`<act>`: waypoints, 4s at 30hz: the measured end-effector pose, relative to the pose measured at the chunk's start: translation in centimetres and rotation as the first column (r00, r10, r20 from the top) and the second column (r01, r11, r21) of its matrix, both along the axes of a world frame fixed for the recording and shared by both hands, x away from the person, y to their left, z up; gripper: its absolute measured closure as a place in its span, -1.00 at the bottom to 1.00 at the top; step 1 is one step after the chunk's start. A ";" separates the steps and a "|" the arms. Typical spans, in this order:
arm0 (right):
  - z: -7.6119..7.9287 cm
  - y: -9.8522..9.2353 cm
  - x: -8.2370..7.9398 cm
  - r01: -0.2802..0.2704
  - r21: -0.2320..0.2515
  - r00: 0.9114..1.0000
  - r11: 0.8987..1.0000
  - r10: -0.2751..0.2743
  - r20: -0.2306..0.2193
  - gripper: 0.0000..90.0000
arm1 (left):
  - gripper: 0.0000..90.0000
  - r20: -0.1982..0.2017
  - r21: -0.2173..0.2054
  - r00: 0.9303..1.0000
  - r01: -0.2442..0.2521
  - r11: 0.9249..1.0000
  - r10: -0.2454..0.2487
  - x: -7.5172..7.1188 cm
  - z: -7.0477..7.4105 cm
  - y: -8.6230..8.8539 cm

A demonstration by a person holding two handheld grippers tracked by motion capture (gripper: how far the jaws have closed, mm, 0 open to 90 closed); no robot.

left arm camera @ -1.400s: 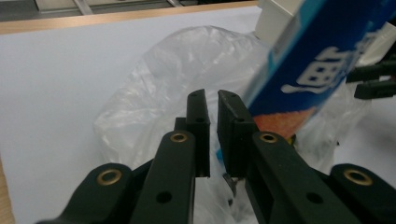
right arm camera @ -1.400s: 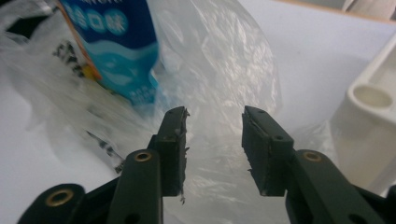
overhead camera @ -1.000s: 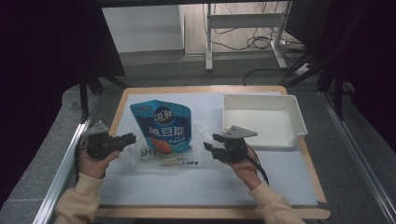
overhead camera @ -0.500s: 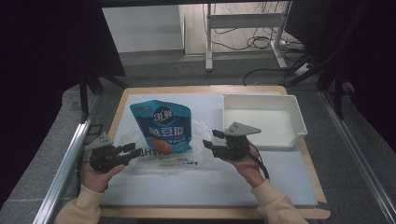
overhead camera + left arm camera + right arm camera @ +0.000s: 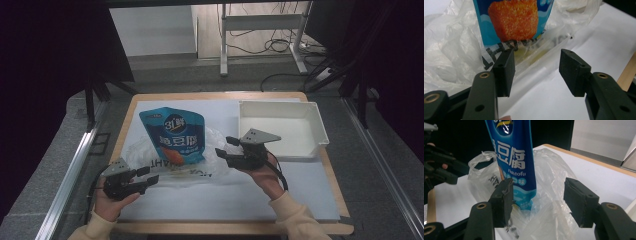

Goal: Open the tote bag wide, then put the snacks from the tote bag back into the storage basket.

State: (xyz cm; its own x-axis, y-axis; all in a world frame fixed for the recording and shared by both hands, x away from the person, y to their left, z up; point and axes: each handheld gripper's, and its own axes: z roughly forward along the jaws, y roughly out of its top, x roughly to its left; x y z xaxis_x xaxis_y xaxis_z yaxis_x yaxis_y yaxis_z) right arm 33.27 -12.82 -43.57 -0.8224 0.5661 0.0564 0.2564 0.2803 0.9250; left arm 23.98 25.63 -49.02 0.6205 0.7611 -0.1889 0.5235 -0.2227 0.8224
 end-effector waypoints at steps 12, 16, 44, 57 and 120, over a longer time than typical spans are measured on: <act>1.0 0.3 0.0 -0.003 0.013 1.000 1.000 0.003 0.024 -0.13 | -0.06 0.009 0.006 1.000 -0.009 1.000 0.009 -0.3 -0.4 -0.1; 1.3 0.3 0.1 -0.002 0.013 1.000 1.000 0.002 0.027 -0.14 | -0.08 0.010 0.008 1.000 -0.010 1.000 0.010 -0.3 -0.5 -0.2; 5.1 3.4 3.6 -0.045 0.036 0.999 0.998 0.045 0.010 -0.07 | -0.13 0.004 0.029 1.000 0.005 1.000 -0.005 0.3 -0.9 -0.7; 4.9 7.1 5.0 -0.123 0.026 0.992 0.992 0.123 -0.016 0.21 | -0.14 -0.002 0.030 1.000 0.005 1.000 -0.005 0.5 -1.0 -0.9; 5.1 9.9 5.8 -0.222 0.138 0.974 0.965 0.225 -0.008 0.97 | -0.16 -0.005 0.038 1.000 0.016 0.999 -0.016 0.8 -1.1 -1.2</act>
